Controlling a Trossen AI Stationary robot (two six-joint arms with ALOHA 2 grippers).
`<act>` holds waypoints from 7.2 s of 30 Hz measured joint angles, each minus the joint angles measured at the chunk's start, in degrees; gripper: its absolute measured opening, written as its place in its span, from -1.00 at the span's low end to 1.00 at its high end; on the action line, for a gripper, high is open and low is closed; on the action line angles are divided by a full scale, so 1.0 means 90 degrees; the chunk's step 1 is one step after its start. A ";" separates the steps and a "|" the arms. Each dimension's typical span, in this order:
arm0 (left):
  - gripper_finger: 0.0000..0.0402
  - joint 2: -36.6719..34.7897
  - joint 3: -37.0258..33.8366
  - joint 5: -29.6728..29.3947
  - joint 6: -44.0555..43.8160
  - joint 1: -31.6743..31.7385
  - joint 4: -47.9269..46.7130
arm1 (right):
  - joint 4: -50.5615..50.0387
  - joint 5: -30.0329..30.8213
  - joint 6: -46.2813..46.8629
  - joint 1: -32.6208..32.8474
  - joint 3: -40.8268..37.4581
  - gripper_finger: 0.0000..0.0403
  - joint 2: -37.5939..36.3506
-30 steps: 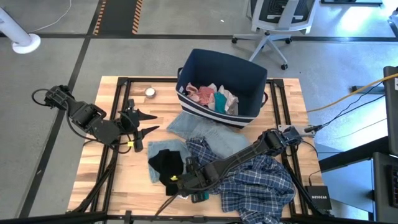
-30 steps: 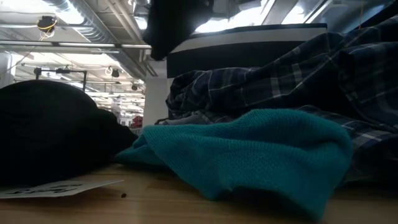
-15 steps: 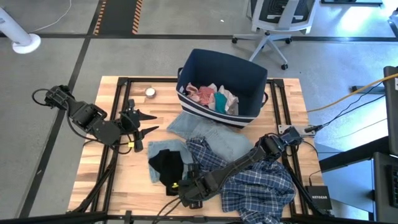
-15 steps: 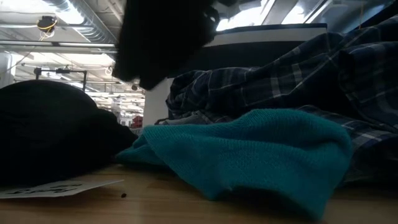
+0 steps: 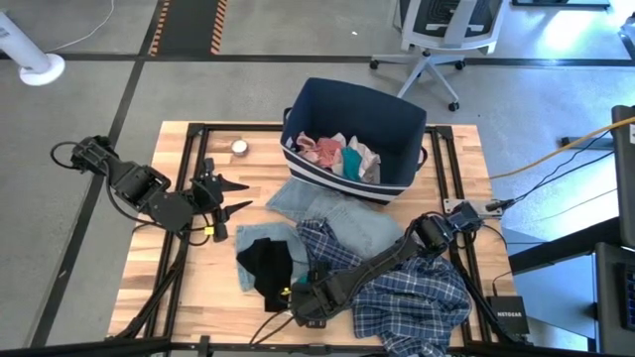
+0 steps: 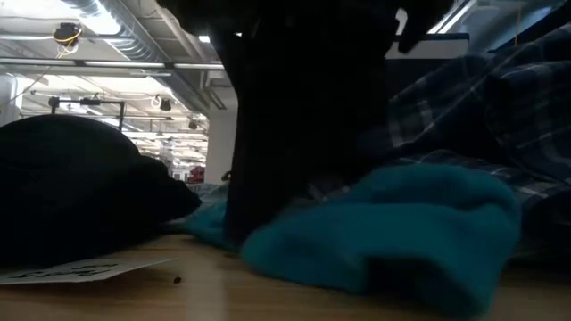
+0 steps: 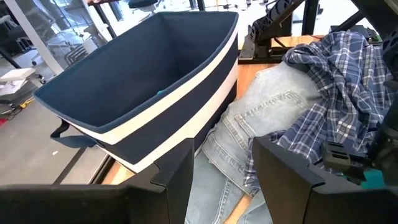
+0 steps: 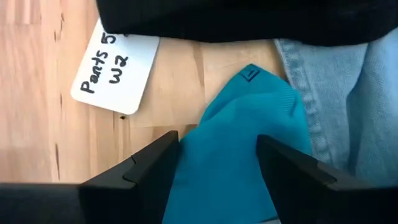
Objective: Sort clothes
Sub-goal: Put the blue sock into the blue laundry organizer, then put the black shorts into the blue laundry organizer
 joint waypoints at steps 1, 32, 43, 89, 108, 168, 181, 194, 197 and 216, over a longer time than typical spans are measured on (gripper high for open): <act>-0.21 0.0000 0.0001 0.0000 -0.0017 0.0002 -0.0038 | 0.0006 0.0000 -0.0005 0.0000 -0.0022 0.17 0.0000; -0.21 0.0000 -0.0001 0.0223 -0.0448 -0.0006 -0.0422 | -0.2196 0.1676 -0.2292 -0.0134 0.1774 -0.95 -0.0915; -0.21 0.0000 -0.0001 0.0227 -0.0432 -0.0006 -0.0428 | -0.2522 0.3782 -0.2832 -0.0519 0.1781 -0.87 -0.2253; -0.21 0.0000 -0.0001 0.0240 -0.0479 -0.0007 -0.0602 | -0.3802 0.2774 -0.3023 -0.3165 0.1777 0.01 -0.3104; -0.21 0.0000 -0.0003 0.0240 -0.0430 -0.0006 -0.0594 | -0.1248 0.1938 -0.4095 -0.1441 0.1412 0.06 -0.2543; -0.21 -0.0005 -0.0003 0.0238 -0.0391 -0.0006 -0.0599 | 0.0788 -0.0170 -0.5682 -0.0835 0.1412 -0.09 0.0899; -0.21 0.0000 -0.0003 0.0238 -0.0391 -0.0006 -0.0602 | 0.0604 -0.0450 -0.5532 -0.0834 0.1422 -0.89 0.0839; -0.21 0.0000 -0.0003 0.0239 -0.0424 -0.0006 -0.0610 | -0.0406 -0.0315 -0.5449 -0.0699 0.2039 -0.93 0.0317; -0.21 0.0000 -0.0003 0.0238 -0.0430 -0.0006 -0.0626 | -0.0409 -0.0071 -0.5464 -0.0653 0.2102 -0.89 0.0129; -0.21 0.0000 -0.0003 0.0238 -0.0479 -0.0006 -0.0694 | -0.0946 0.1357 -0.5680 -0.0612 0.2099 -0.88 -0.0923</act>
